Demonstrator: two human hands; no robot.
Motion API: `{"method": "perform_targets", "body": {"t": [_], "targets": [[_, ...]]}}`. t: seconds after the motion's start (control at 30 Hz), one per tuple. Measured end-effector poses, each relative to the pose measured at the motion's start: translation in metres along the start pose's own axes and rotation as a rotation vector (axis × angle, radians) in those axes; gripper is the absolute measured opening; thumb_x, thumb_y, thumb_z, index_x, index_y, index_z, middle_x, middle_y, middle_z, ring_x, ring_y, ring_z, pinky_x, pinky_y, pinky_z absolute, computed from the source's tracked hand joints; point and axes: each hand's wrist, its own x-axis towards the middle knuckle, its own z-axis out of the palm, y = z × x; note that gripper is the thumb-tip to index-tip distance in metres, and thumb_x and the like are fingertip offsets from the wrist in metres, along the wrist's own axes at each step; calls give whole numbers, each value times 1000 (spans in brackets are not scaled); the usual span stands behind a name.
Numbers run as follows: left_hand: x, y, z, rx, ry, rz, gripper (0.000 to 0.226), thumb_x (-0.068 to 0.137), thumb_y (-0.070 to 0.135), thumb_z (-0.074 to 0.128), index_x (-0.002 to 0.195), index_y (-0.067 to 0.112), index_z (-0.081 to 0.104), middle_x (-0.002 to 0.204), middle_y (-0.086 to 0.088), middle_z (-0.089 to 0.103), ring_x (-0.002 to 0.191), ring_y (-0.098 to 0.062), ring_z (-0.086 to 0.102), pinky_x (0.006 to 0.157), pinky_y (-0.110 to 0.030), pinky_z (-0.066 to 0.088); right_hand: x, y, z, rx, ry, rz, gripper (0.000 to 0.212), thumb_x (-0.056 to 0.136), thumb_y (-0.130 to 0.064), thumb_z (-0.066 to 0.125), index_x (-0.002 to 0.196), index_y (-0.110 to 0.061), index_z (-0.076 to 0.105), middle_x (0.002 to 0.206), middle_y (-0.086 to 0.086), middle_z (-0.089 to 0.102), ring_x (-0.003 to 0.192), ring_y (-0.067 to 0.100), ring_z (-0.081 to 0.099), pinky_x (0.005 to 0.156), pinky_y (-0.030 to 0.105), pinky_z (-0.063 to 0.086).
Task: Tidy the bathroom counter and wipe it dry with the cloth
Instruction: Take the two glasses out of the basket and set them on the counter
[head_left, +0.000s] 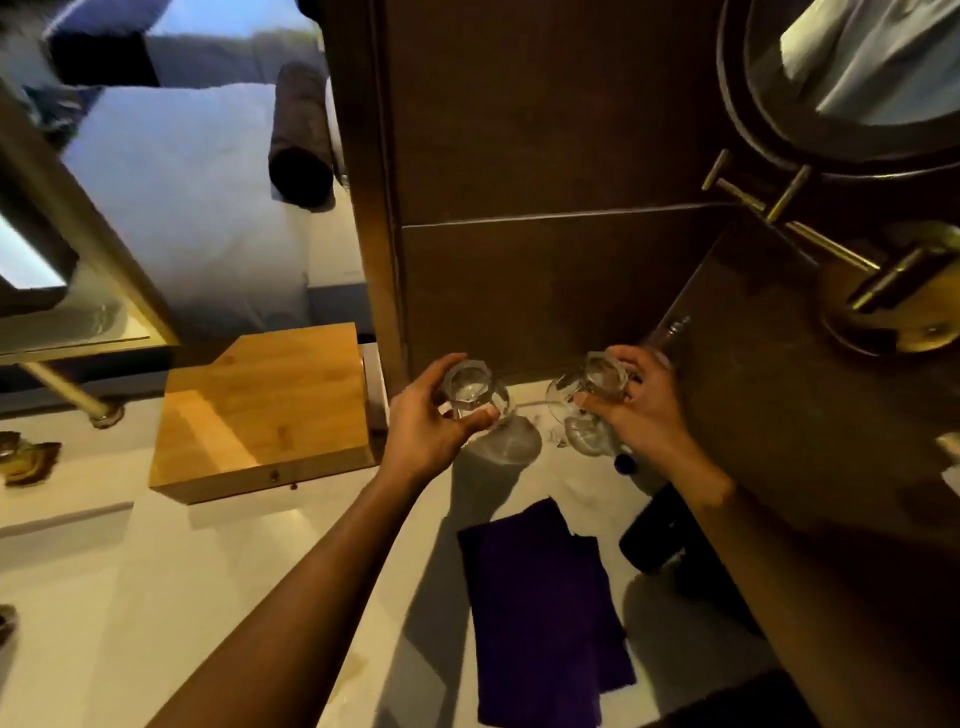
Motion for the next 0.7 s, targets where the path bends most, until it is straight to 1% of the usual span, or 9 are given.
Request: {"method": "perform_targets", "body": {"t": [0.07,0.1,0.13,0.2,0.27,0.43,0.5,0.6,0.7], "targets": [[10,-11,22,6,7,-46,73,74,15,88,139,25,55,125,9,63,105,-3,64,75,-9,54,17,22,-1,-10,-7,13,68,62,-1,88,115,-30,57,109,-8,64,107,20,66,96,49,55],[15,-17,32,17,6,-63,72,75,15,87,138,23,55,123,10,63,104,-3,64,76,-9,54,25,34,0,-12,-17,19,67,62,-2,88,110,-36,56,111,-5,65,108,21,66,96,49,55],[18,-24,39,42,6,-81,72,74,15,88,138,21,55,122,10,63,106,-7,65,82,-14,56,30,42,2,-25,-40,32,67,64,-2,88,110,-37,55,114,-2,64,110,21,65,97,48,54],[27,-38,57,108,19,-113,73,71,17,90,136,22,57,123,9,62,112,-14,64,96,-31,57,41,58,4,-54,-90,63,66,68,0,86,116,-31,53,119,0,61,113,22,62,98,44,54],[36,-52,72,191,31,-113,73,69,23,92,134,24,60,128,5,63,115,-16,64,99,-41,57,51,74,10,-73,-114,85,67,69,0,85,120,-28,52,120,0,61,113,21,61,98,42,54],[47,-76,106,240,66,-114,74,71,20,90,139,22,59,132,3,66,117,-14,63,101,-42,55,72,111,32,-142,-75,74,77,63,-7,88,106,-55,47,120,1,59,113,25,58,96,44,54],[47,-82,115,260,68,-102,70,74,21,88,138,20,59,134,1,65,119,-15,62,103,-42,54,74,116,37,-171,-72,91,74,63,-5,87,109,-50,50,120,2,59,113,24,57,95,38,54],[50,-86,125,284,84,-81,66,78,22,85,138,18,59,135,-1,65,121,-17,61,104,-42,54,79,123,39,-186,-67,99,66,65,-2,87,116,-29,56,120,4,59,111,22,57,89,30,52],[54,-87,132,311,104,-74,64,80,23,84,138,19,58,136,-2,63,119,-12,58,105,-37,53,82,128,40,-199,-62,78,65,64,-4,88,115,-29,56,117,2,62,111,22,59,88,30,54]]}}
